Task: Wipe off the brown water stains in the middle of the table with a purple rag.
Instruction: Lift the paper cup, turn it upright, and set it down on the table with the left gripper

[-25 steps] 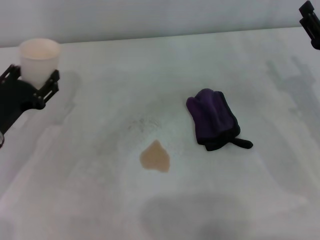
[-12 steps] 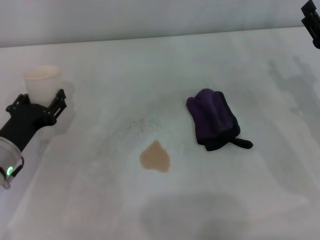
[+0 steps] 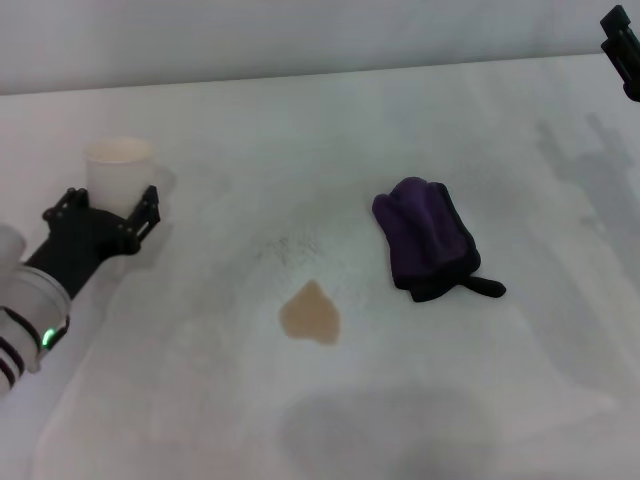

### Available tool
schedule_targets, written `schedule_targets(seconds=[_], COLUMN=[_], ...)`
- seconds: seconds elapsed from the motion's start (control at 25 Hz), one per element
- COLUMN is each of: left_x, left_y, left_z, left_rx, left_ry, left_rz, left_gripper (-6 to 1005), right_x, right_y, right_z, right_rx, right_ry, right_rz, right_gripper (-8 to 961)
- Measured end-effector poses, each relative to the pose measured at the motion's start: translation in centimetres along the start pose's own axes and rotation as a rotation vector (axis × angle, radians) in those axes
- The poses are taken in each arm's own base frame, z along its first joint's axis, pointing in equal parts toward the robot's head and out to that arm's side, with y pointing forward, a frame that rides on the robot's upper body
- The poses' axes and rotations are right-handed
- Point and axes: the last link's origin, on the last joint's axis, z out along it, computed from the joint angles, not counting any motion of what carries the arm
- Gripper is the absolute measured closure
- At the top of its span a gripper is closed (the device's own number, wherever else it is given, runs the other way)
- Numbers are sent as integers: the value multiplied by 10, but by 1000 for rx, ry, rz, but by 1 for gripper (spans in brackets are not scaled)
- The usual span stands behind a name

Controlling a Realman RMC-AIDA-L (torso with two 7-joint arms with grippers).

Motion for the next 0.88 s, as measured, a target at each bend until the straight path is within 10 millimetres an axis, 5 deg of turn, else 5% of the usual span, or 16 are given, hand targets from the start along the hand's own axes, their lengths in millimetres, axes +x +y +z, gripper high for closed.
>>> schedule_targets(seconds=[0.88], left_x=[-23], left_y=[6], left_z=[-22], left_rx=[21], left_ry=[-27], left_rz=[-16], left_gripper=[249], right_x=[3], right_y=[4], right_z=[2], right_rx=[-4], right_ry=[7], right_rz=[14], right_gripper=[98])
